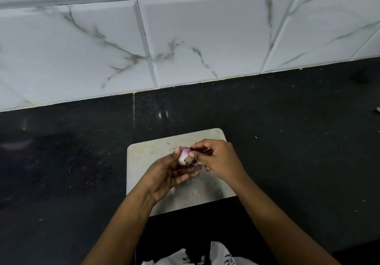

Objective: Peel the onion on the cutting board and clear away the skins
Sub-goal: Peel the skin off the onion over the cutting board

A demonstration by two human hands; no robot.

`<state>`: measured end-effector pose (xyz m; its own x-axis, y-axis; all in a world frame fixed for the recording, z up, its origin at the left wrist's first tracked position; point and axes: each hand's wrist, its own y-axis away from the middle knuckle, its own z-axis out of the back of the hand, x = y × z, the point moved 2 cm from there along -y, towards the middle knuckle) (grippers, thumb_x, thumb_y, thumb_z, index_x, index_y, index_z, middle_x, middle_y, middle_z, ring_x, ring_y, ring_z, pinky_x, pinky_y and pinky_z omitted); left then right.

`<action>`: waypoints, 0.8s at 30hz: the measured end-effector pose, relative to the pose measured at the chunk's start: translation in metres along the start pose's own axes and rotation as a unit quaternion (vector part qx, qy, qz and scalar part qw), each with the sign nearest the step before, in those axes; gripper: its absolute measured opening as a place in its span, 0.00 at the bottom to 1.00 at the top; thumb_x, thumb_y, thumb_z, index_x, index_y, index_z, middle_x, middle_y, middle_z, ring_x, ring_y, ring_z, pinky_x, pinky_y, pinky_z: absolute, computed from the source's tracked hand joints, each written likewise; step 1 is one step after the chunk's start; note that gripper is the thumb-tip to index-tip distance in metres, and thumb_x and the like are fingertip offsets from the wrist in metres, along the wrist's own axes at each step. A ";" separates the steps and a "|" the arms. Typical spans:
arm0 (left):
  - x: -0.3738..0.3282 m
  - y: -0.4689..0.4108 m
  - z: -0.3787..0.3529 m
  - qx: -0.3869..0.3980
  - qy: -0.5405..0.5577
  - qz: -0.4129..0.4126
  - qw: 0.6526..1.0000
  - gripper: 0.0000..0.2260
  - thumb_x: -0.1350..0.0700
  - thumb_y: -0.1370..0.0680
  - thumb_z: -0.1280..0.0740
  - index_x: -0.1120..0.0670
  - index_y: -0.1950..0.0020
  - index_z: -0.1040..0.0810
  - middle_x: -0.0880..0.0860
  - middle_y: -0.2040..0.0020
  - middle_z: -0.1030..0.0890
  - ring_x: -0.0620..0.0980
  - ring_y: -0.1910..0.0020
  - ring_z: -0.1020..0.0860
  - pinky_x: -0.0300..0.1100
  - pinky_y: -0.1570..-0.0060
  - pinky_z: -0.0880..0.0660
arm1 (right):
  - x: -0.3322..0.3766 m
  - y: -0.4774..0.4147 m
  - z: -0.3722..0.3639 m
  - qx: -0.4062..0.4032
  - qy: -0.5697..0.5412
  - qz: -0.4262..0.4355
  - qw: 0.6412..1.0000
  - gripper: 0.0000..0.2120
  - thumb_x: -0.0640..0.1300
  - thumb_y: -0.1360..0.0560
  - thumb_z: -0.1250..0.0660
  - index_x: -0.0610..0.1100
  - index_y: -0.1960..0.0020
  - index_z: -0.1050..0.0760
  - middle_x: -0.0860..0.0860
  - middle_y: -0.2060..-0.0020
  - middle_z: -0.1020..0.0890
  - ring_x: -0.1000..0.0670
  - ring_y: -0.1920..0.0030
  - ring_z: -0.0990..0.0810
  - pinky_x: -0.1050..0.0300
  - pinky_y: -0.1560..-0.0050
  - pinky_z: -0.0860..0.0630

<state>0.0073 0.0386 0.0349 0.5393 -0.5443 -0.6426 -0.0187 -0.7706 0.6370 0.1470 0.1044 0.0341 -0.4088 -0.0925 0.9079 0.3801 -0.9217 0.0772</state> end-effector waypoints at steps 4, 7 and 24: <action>0.001 0.001 0.000 -0.001 -0.013 -0.037 0.999 0.11 0.55 0.22 0.38 0.60 0.45 0.23 0.57 0.61 0.15 0.50 0.65 0.16 0.36 0.72 0.22 | 0.017 0.001 0.006 0.002 0.129 0.038 0.991 0.08 0.43 0.29 0.28 0.45 0.50 0.17 0.50 0.58 0.14 0.61 0.70 0.23 0.65 0.62 0.22; 0.001 0.001 0.001 -0.012 -0.007 -0.062 0.998 0.12 0.57 0.24 0.36 0.62 0.44 0.23 0.56 0.59 0.15 0.51 0.63 0.15 0.37 0.71 0.23 | 0.026 0.003 0.007 0.012 0.185 0.067 0.980 0.09 0.44 0.28 0.30 0.44 0.49 0.17 0.49 0.56 0.14 0.55 0.62 0.18 0.57 0.54 0.21; 0.017 0.000 0.020 0.075 0.055 -0.054 0.994 0.19 0.59 0.30 0.36 0.58 0.39 0.24 0.58 0.51 0.16 0.55 0.57 0.16 0.41 0.65 0.18 | -0.019 -0.022 0.005 0.125 0.294 -0.011 0.948 0.15 0.39 0.24 0.36 0.43 0.38 0.24 0.46 0.46 0.21 0.47 0.46 0.23 0.61 0.51 0.30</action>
<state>-0.0002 0.0225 0.0156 0.6339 -0.4230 -0.6474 -0.0770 -0.8675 0.4914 0.1510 0.1286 0.0170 -0.7824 -0.3355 0.5248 0.5208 -0.8145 0.2557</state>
